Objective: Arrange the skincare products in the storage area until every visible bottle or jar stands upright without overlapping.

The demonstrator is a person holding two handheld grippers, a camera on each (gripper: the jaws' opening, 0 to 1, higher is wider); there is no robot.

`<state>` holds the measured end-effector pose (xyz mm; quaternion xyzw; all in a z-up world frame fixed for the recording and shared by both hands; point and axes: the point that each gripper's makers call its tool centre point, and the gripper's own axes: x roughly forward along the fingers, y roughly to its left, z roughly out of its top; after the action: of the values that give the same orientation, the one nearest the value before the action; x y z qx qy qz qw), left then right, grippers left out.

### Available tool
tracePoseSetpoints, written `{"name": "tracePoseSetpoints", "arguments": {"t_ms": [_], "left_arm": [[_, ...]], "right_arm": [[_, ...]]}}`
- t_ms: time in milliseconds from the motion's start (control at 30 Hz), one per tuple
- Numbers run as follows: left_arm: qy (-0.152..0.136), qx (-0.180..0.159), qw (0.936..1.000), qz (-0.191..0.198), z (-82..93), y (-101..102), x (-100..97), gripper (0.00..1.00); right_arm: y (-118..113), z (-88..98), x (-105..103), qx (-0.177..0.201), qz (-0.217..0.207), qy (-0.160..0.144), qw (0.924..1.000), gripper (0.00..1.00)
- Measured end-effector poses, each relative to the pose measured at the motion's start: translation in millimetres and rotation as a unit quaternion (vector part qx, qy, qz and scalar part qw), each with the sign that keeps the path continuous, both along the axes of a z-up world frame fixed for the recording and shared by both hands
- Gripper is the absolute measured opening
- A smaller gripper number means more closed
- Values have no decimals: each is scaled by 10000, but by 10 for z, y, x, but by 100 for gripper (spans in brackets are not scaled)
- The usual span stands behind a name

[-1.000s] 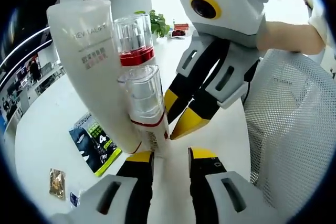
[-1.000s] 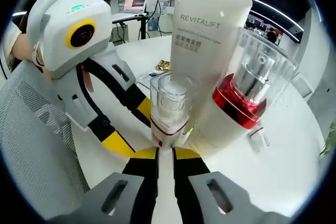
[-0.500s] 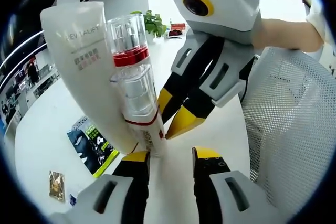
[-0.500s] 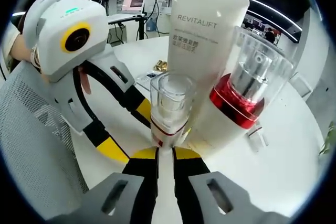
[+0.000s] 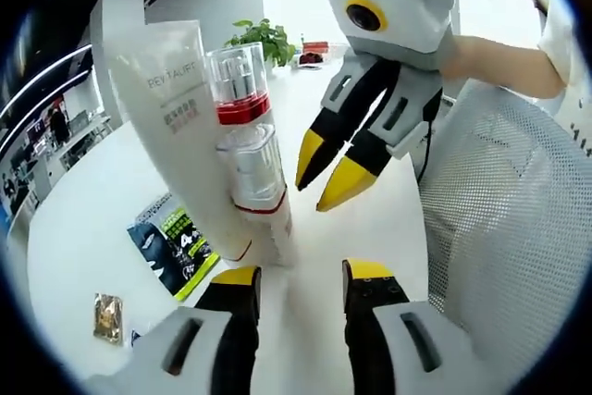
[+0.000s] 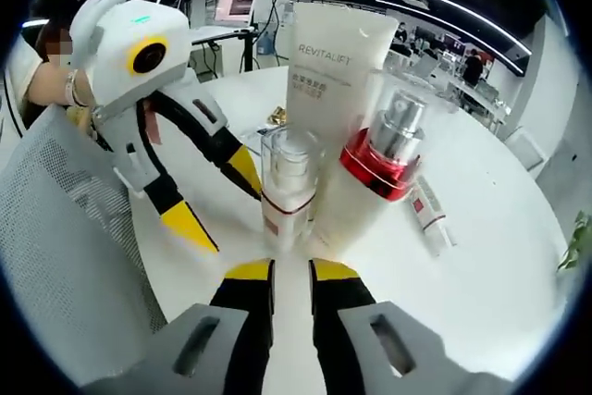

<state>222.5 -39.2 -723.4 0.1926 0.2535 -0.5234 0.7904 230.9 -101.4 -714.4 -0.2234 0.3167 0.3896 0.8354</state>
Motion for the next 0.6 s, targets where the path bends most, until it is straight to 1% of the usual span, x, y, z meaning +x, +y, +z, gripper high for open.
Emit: {"name": "tracePoseSetpoints", "arguments": {"t_ms": [67, 133, 167, 233, 333, 367, 433, 500, 533, 600], "left_arm": [[33, -80, 9999, 82, 51, 59, -2, 32], [51, -95, 9999, 130, 104, 99, -26, 33], [38, -102, 9998, 144, 125, 114, -33, 34], [-21, -128, 9997, 203, 178, 166, -33, 34], [-51, -127, 9996, 242, 225, 234, -40, 36], [-53, -107, 9995, 290, 237, 252, -37, 38], [-156, -162, 9988, 433, 297, 290, 0, 43], [-141, -234, 9986, 449, 371, 297, -35, 46], [-117, -247, 9984, 492, 393, 300, -45, 47], [-159, -258, 9983, 495, 419, 302, -71, 48]], "right_arm": [[-64, 15, -16, 9, -70, -5, 10000, 20], [-140, 37, -9, -33, -186, -85, 9998, 24], [-191, 49, -6, -88, -202, -138, 9997, 25], [-282, 63, 20, -139, -288, -136, 9994, 30], [-397, 122, 76, -58, -498, -223, 9985, 35], [-418, 135, 88, -29, -537, -234, 9983, 35], [-458, 155, 122, 29, -618, -232, 9978, 37], [-489, 163, 148, 52, -676, -217, 9975, 39], [-504, 164, 176, 72, -723, -216, 9971, 42], [-518, 161, 205, 48, -740, -205, 9970, 46]]}}
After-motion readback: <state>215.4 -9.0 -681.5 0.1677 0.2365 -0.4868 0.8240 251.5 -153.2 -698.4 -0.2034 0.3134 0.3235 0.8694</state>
